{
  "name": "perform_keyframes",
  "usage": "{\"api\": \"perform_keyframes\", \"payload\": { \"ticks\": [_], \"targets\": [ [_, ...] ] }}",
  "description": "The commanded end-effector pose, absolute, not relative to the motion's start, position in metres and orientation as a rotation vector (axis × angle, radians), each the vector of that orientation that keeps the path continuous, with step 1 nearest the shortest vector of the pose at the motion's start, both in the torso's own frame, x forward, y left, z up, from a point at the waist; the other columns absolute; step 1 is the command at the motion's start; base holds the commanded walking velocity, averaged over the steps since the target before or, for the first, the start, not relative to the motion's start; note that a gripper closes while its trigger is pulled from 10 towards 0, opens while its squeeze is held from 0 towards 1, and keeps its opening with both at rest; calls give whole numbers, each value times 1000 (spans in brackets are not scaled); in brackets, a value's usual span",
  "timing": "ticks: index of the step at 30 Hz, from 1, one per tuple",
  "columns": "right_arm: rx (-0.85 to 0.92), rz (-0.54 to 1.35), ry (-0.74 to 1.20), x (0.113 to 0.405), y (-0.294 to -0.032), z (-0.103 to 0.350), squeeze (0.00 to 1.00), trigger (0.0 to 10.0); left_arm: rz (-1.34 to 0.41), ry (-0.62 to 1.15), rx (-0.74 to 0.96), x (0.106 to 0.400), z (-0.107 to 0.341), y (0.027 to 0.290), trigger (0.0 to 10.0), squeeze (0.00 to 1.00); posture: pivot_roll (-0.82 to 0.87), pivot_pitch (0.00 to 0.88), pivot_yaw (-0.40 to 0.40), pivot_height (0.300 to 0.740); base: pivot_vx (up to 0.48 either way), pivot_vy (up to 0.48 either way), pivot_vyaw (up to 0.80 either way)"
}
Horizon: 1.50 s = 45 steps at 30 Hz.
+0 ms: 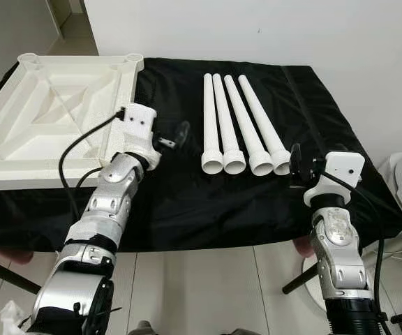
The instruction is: Building children table
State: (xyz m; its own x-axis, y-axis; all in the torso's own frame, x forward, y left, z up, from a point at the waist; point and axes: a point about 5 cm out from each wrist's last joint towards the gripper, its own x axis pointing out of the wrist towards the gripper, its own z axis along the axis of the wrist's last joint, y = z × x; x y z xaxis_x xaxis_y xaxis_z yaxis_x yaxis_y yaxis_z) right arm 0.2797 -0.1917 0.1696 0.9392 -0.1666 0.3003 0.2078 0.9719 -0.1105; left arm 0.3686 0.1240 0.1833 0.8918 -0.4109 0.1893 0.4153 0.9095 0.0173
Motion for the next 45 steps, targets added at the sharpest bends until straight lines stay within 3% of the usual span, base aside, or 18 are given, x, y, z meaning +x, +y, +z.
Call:
{"api": "perform_keyframes", "payload": {
  "ticks": [1,22,45],
  "targets": [
    [-143,-203,-303,280,-190,169,0,10000,-383,-177,-46,372,181,128,10000,0,44,0,26,740,0,0,0],
    [-200,-198,-315,284,-190,169,0,10000,-414,-183,-37,372,181,125,10000,0,46,0,41,740,0,344,0],
    [-235,-212,-316,288,-206,174,0,10000,-451,-233,22,378,193,113,10000,0,15,0,28,740,0,0,0]
  ]
}}
